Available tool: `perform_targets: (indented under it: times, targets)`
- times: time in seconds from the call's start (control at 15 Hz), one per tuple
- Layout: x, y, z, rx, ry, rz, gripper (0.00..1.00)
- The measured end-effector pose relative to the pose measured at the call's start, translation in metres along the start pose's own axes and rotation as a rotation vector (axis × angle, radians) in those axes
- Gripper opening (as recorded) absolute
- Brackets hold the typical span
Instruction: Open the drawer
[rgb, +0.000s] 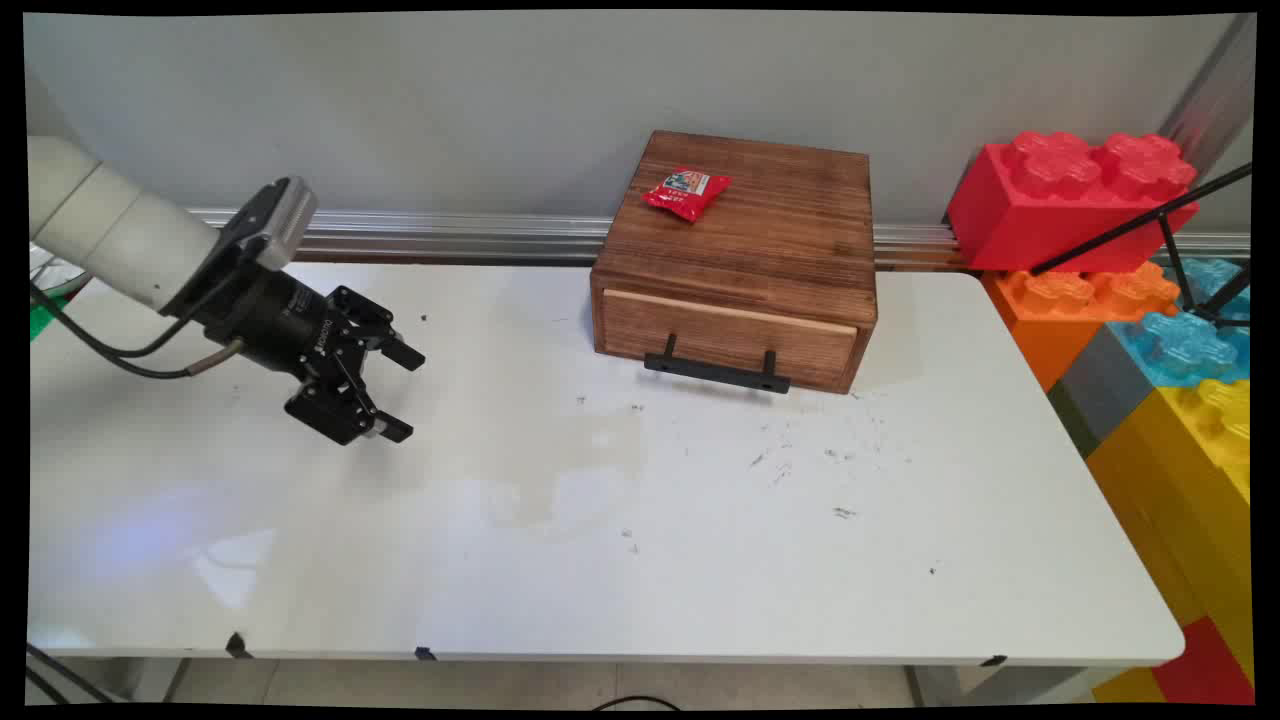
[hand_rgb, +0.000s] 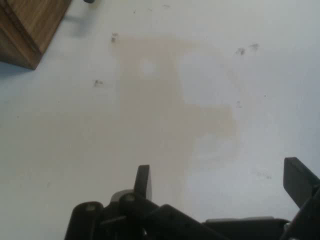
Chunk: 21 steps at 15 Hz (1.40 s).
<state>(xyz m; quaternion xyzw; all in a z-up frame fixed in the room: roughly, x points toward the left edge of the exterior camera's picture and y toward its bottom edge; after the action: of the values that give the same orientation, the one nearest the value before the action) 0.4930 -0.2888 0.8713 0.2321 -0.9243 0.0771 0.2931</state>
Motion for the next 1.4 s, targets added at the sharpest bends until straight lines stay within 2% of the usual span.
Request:
perform_targets:
  times: [0.27,0.53,0.87,1.2,1.4]
  targets:
    - [0.028,0.000,0.008,0.006,0.013,-0.014,1.00]
    - [0.083,-0.004,0.024,0.032,0.037,-0.015,1.00]
    - [0.154,-0.012,0.064,0.069,0.012,0.083,1.00]
    - [0.193,-0.027,0.106,0.097,-0.023,0.183,1.00]
    - [0.211,-0.037,0.134,0.098,-0.047,0.238,1.00]
